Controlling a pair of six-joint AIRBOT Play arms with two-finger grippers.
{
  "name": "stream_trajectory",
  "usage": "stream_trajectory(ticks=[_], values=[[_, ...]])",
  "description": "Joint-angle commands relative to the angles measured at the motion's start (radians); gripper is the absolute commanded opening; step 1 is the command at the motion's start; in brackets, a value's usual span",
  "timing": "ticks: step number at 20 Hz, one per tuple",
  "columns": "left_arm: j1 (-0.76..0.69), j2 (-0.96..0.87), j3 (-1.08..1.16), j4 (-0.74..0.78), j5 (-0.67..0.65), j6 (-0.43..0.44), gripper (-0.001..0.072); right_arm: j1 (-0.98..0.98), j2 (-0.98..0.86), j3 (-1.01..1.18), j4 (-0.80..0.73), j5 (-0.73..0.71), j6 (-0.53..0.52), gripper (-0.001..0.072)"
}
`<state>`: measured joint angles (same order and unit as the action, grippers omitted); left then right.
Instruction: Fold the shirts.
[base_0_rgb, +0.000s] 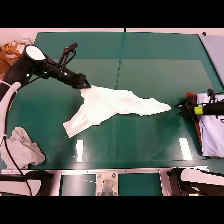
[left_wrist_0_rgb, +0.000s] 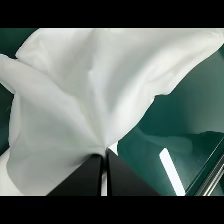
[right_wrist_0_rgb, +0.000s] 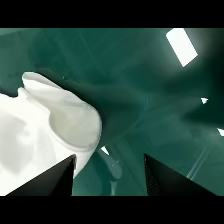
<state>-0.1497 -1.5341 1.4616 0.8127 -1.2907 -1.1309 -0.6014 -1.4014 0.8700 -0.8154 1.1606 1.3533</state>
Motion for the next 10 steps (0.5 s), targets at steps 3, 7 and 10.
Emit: stream_trajectory(ticks=[3,7,10], values=[[0.005,0.000,0.004,0.011,0.000,0.006,0.0023,0.181,-0.075,-0.008,0.234,-0.133,-0.093,0.0488],[0.005,0.009,0.005,0.011,0.011,0.006,0.0022,0.257,-0.092,0.071,0.258,-0.092,-0.105,0.0014],[0.005,0.058,0.090,0.012,0.025,0.006,0.0022,0.251,-0.061,0.211,0.259,0.015,-0.105,0.0013]])
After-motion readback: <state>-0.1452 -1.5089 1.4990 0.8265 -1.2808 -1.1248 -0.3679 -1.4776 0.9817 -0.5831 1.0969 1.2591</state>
